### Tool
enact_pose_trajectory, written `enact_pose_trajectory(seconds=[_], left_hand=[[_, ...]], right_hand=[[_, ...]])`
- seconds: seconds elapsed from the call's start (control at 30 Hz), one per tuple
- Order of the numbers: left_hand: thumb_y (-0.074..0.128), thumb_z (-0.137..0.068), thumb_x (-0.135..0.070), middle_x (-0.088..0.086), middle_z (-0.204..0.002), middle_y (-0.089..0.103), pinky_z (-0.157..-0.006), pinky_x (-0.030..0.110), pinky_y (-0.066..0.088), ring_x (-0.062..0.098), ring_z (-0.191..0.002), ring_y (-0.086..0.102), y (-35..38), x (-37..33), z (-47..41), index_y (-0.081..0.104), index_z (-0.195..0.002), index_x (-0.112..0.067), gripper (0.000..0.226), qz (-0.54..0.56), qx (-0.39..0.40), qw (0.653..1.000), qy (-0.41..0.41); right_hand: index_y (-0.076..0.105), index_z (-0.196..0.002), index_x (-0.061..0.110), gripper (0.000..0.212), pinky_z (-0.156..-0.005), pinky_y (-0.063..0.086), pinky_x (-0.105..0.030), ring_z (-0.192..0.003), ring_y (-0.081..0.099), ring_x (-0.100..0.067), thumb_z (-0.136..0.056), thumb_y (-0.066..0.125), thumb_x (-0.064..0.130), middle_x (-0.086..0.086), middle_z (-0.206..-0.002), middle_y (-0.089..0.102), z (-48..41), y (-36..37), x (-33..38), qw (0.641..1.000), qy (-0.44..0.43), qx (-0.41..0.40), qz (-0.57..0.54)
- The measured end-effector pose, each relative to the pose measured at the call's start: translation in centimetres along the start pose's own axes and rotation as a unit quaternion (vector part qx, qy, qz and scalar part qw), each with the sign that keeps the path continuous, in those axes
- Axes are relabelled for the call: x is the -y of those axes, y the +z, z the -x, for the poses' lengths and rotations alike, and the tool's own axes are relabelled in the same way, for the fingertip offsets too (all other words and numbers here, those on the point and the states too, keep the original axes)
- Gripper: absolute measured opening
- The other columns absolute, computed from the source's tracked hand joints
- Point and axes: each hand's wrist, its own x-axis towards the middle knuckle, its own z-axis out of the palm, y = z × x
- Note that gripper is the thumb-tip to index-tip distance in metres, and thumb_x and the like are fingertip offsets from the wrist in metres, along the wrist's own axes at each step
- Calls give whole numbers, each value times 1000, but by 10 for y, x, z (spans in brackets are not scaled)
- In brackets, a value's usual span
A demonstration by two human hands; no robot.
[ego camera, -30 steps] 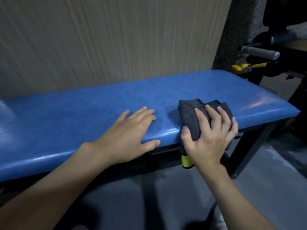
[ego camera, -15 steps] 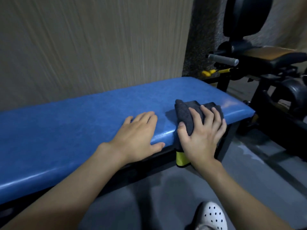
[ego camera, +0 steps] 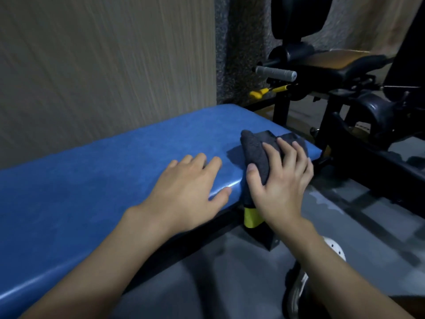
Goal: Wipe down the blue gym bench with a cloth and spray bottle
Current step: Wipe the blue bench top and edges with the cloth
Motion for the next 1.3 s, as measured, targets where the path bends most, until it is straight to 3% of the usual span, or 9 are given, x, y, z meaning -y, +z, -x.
enact_pose_trajectory(seconds=[0.27,0.37,0.47,0.6,0.7,0.8,0.97,1.1,1.3], left_hand=[[28,-98,-61,4,-109,51,-72,36,32,27,-101,52,-7,-28,-9,47,-117,-20,49,-88,-6,994,-65],[27,-97,-65,7,-112,51,-71,36,29,29,-101,51,-3,-33,-9,46,-121,-20,54,-105,-7,992,-74],[29,-96,-67,9,-115,54,-71,37,31,31,-106,52,-6,-35,-20,49,-123,-21,57,-97,-11,992,-78],[35,-101,-51,8,-121,53,-85,42,43,31,-114,52,-9,-34,-60,54,-124,-21,42,43,-32,996,-77],[37,-100,-47,5,-124,51,-92,43,44,30,-116,50,-6,-33,-86,50,-131,-26,40,30,15,999,-24],[33,-97,-59,2,-121,50,-88,41,41,28,-116,48,-7,-33,-92,50,-132,-29,50,11,27,999,-29],[31,-98,-59,1,-117,50,-91,40,43,27,-111,48,-4,-40,-88,49,-132,-26,50,-3,26,999,-37],[31,-100,-56,1,-116,49,-88,39,41,27,-110,48,-2,-48,-87,48,-131,-25,48,-5,20,998,-61],[31,-97,-60,-4,-111,48,-92,39,43,23,-106,47,0,-48,-87,50,-133,-30,50,18,17,996,-81]], right_hand=[[64,-123,20,54,-106,28,-56,-129,44,-33,-84,45,53,-7,-130,56,-35,-11,-46,990,-113,82,25],[60,-127,28,58,-109,25,-53,-131,39,-28,-84,36,58,-2,-132,52,-63,-14,-59,994,-3,109,6],[61,-127,27,57,-112,21,-56,-135,35,-29,-83,38,56,-2,-137,50,-55,-10,-47,994,62,89,1],[65,-121,16,52,-109,25,-61,-133,42,-37,-83,48,46,-9,-135,55,-30,2,-37,999,34,-1,-20],[68,-117,16,50,-104,29,-61,-127,47,-34,-83,49,47,-8,-127,59,-38,3,-54,999,-14,-10,-35],[67,-119,18,52,-103,32,-56,-124,47,-30,-84,45,49,-5,-124,59,-54,-4,-73,999,-6,31,-43],[52,-131,28,56,-100,33,-52,-123,43,-30,-89,32,58,-3,-130,50,-89,-18,-85,976,123,174,-47],[41,-133,21,62,-104,26,-56,-130,29,-32,-94,27,68,-9,-134,34,-99,-31,-85,958,89,263,72],[22,-152,27,85,-108,31,-58,-137,29,-38,-85,37,77,-10,-151,25,-87,-44,-79,940,36,338,30]])
